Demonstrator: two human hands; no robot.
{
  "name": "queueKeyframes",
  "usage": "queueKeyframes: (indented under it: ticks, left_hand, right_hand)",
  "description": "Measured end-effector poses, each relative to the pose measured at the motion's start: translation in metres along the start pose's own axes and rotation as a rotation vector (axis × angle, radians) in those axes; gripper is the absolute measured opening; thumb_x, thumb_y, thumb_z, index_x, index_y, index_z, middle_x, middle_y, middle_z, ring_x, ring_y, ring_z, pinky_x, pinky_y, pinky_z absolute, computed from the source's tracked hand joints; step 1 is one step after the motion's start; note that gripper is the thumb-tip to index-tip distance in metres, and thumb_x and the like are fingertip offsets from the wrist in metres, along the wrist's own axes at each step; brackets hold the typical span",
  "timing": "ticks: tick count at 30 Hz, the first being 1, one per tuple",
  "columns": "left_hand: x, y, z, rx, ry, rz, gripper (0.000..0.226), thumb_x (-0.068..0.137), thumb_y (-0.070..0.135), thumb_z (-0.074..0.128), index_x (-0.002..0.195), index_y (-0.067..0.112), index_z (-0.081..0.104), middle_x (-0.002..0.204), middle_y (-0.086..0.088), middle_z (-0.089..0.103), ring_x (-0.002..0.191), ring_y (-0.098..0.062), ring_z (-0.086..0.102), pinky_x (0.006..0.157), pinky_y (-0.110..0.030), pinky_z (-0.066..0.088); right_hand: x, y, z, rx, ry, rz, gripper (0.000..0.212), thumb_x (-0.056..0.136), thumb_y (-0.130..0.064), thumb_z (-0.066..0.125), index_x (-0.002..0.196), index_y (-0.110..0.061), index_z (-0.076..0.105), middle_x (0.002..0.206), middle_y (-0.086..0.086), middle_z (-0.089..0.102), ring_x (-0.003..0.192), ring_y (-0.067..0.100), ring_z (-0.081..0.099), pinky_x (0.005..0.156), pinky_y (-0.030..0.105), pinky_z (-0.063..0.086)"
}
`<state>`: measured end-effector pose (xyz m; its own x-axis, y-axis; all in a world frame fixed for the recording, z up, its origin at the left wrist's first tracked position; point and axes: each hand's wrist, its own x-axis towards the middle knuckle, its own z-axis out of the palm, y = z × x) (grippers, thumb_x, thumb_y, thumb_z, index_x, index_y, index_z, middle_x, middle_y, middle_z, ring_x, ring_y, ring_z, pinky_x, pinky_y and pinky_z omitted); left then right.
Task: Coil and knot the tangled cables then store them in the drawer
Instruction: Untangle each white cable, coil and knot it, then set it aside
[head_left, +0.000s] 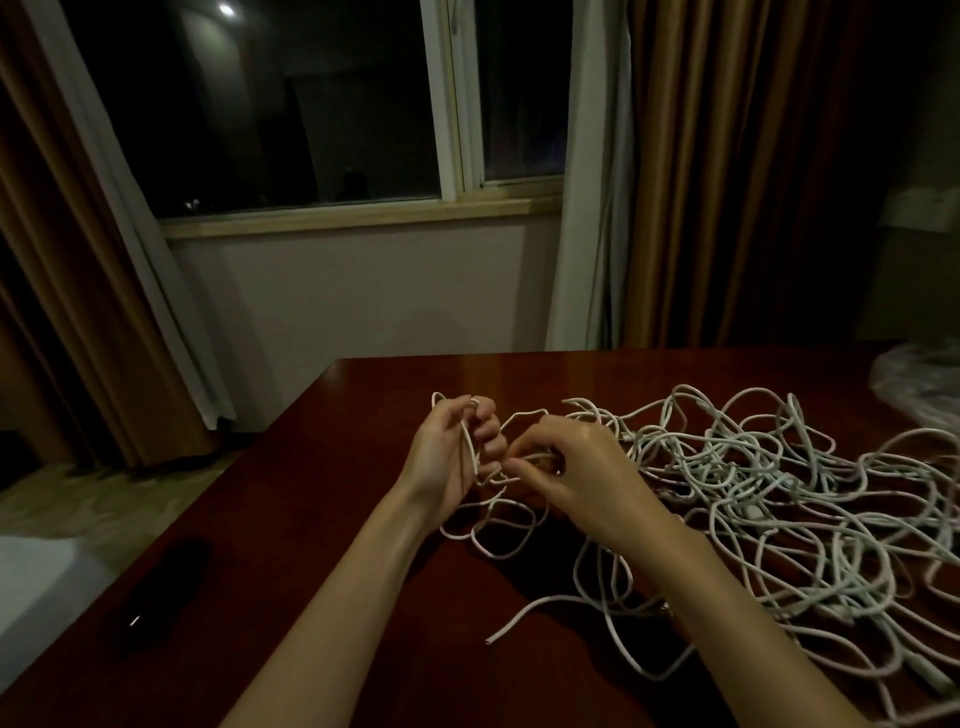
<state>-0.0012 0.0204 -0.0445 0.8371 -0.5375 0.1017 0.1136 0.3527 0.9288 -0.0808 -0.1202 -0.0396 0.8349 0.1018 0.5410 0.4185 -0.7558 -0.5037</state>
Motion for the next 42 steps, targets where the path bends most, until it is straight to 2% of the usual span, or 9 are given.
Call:
queueKeyframes:
  ticks: [3,11,16,19,27,32,36,38,42]
  left_hand:
    - [-0.001,-0.002,0.000,-0.027,0.004,-0.004,0.030,0.097,0.023,0.024,0.069,0.016,0.035,0.065,0.001,0.032,0.049,-0.008,0.040,0.043,-0.018,0.033]
    - [0.003,0.002,-0.009,-0.269,0.112,-0.020,0.043,0.099,0.028,0.028,0.058,0.019,0.035,0.053,0.006,0.028,0.032,-0.002,0.020,0.032,-0.016,0.012]
    - [0.002,-0.002,-0.005,-0.151,0.127,-0.040,0.038,0.099,0.026,0.027,0.061,0.017,0.033,0.049,0.007,0.025,0.033,-0.002,0.019,0.032,-0.015,0.014]
    - [0.000,-0.004,0.005,-0.003,0.099,-0.048,0.038,0.100,0.023,0.028,0.063,0.016,0.035,0.050,0.006,0.027,0.035,-0.003,0.021,0.035,-0.015,0.017]
    - [-0.005,-0.013,0.022,0.249,0.043,-0.120,0.042,0.103,0.037,0.030,0.070,0.015,0.046,0.061,0.000,0.046,0.058,-0.012,0.046,0.058,-0.022,0.039]
    - [-0.012,-0.019,0.034,0.439,0.023,-0.155,0.051,0.102,0.045,0.030,0.084,0.014,0.067,0.066,0.006,0.067,0.061,-0.006,0.063,0.059,-0.017,0.044]
    - [-0.011,-0.012,0.026,0.169,-0.038,-0.213,0.048,0.094,0.054,0.036,0.072,0.015,0.051,0.044,0.007,0.030,0.031,-0.002,0.021,0.034,-0.013,0.016]
    - [-0.010,-0.011,0.022,0.106,-0.059,-0.213,0.043,0.087,0.056,0.041,0.072,0.017,0.045,0.043,0.008,0.022,0.030,-0.002,0.017,0.034,-0.013,0.012]
    - [-0.016,-0.012,0.031,0.306,-0.152,-0.201,0.054,0.086,0.062,0.033,0.060,0.025,0.063,0.046,0.008,0.025,0.035,-0.004,0.018,0.043,-0.020,0.013]
  right_hand:
    - [0.000,-0.002,0.002,-0.022,0.003,-0.030,0.013,0.087,-0.024,0.069,0.099,-0.020,0.073,0.083,-0.010,0.061,0.072,0.000,0.055,0.068,0.009,0.043]
    - [-0.001,0.002,0.002,-0.026,0.038,-0.038,0.010,0.086,-0.020,0.071,0.093,-0.015,0.074,0.085,-0.010,0.063,0.075,0.000,0.056,0.068,0.010,0.045]
    - [-0.004,0.004,-0.003,0.029,-0.031,-0.053,0.010,0.086,-0.022,0.071,0.094,-0.019,0.074,0.085,-0.009,0.062,0.078,0.003,0.058,0.071,0.018,0.048]
    - [0.002,0.003,-0.005,-0.003,-0.106,-0.133,0.012,0.084,-0.022,0.072,0.096,-0.020,0.074,0.088,-0.014,0.061,0.077,-0.004,0.056,0.071,0.011,0.047]
    - [-0.004,0.008,0.010,-0.061,0.061,-0.181,0.019,0.077,-0.009,0.078,0.094,-0.015,0.076,0.090,-0.007,0.070,0.075,-0.023,0.045,0.078,-0.004,0.037]
    - [-0.011,0.004,0.007,0.048,0.106,-0.044,0.020,0.081,-0.016,0.075,0.098,-0.019,0.066,0.087,-0.012,0.066,0.079,-0.004,0.061,0.073,0.013,0.051]
    - [-0.011,0.008,-0.003,0.210,0.073,0.051,0.014,0.086,-0.016,0.070,0.099,-0.018,0.065,0.083,-0.012,0.065,0.082,-0.003,0.062,0.070,0.008,0.046]
    - [-0.011,0.009,-0.005,0.236,0.093,0.040,0.010,0.087,-0.014,0.069,0.095,-0.020,0.067,0.086,-0.013,0.067,0.084,-0.003,0.064,0.072,0.009,0.047]
    - [-0.010,0.007,-0.007,0.122,0.227,-0.011,0.007,0.086,-0.015,0.069,0.092,-0.018,0.072,0.083,-0.013,0.064,0.078,0.003,0.062,0.068,0.012,0.048]
